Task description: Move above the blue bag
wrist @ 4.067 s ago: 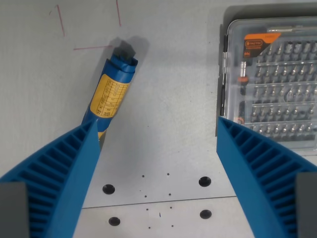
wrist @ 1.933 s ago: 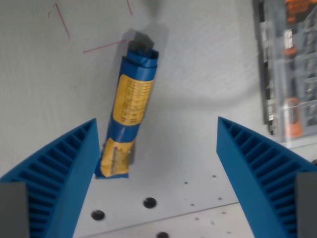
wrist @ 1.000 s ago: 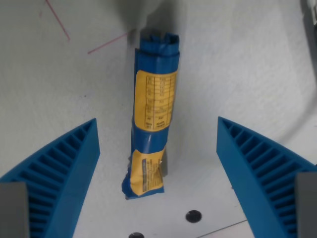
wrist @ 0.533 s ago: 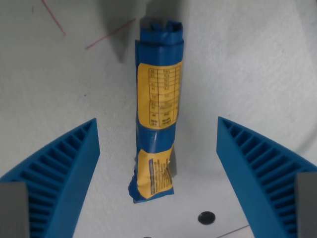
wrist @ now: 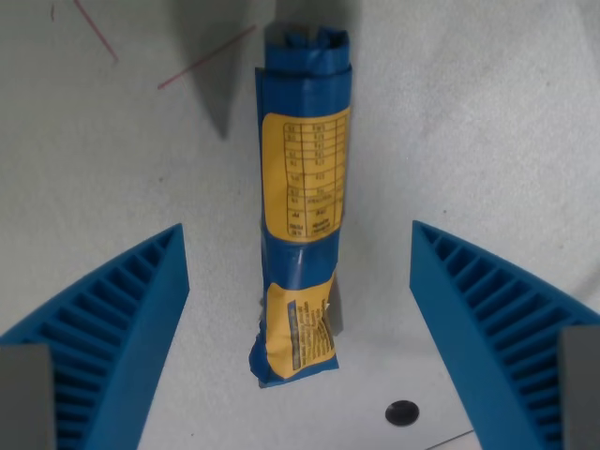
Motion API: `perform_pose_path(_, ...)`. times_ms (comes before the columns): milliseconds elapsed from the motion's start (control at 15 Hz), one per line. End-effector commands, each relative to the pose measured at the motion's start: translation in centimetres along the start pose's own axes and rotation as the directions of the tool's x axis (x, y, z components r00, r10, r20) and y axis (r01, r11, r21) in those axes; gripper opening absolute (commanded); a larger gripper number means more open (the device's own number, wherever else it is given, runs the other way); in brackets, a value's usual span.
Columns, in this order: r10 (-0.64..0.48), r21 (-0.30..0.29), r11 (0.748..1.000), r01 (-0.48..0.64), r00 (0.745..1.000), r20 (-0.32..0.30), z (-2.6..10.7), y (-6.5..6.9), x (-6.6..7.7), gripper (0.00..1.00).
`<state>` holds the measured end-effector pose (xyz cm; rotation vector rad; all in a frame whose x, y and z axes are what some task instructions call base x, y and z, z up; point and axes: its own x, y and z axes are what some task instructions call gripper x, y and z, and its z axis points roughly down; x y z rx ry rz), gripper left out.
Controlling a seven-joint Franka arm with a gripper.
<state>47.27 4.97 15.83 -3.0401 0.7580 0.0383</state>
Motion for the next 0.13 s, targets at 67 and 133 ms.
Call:
perform_pose_path(67,0.035,0.028,0.999,-0.033,0.995,-0.095,0.32,-0.03,-0.75,1.0)
perform_pose_path(133,0.035,0.028,0.999,-0.033,0.995,-0.095,0.32,-0.03,-0.75,1.0)
